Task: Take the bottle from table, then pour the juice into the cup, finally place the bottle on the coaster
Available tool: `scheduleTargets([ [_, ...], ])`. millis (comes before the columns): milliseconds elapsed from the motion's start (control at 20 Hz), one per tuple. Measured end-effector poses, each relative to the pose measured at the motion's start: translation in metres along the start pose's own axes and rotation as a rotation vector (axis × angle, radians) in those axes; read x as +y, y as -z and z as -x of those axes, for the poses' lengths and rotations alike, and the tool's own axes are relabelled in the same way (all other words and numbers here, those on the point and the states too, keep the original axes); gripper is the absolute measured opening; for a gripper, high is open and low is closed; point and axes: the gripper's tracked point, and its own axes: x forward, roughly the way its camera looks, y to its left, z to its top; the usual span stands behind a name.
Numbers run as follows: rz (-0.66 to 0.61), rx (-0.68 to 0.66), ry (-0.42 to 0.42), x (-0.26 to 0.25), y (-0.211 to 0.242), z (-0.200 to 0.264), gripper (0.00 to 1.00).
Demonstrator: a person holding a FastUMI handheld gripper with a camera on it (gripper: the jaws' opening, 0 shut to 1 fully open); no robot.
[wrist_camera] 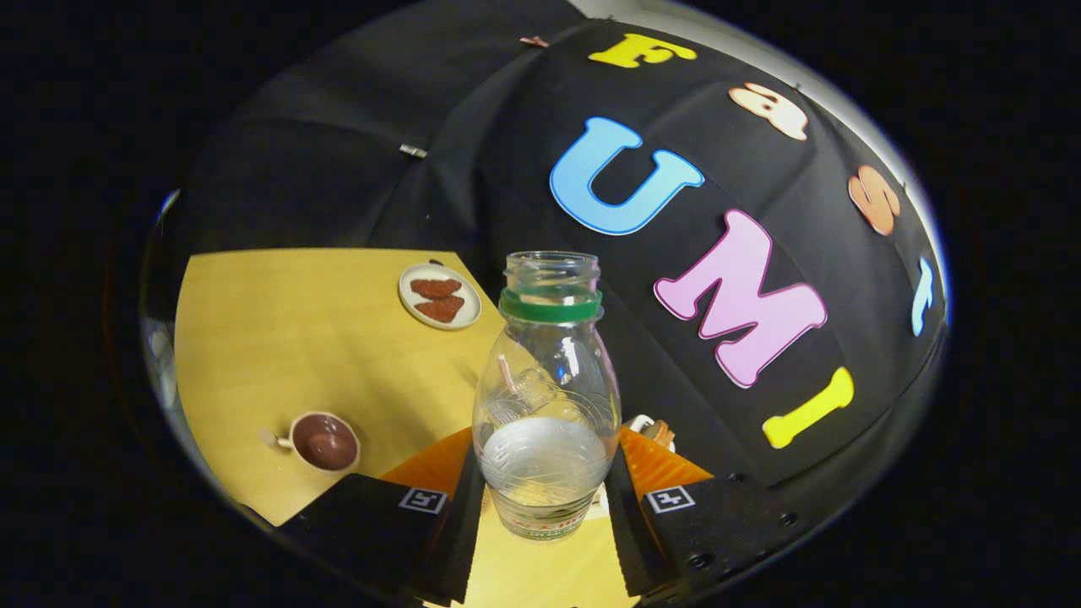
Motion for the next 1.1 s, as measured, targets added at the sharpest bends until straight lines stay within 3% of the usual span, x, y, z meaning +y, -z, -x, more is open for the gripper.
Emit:
scheduleTargets([
  [200,-0.242,-0.063,-0.074,0.008,0.012,-0.008,0.7],
  [500,-0.444,-0.17,-0.117,0.011,0.045,-0.031,0.7],
  [850,-0.559,-0.157,-0.107,0.022,0.104,-0.077,0.71],
  [1100,-0.537,-0.146,-0.093,0.035,0.125,-0.094,0.72],
])
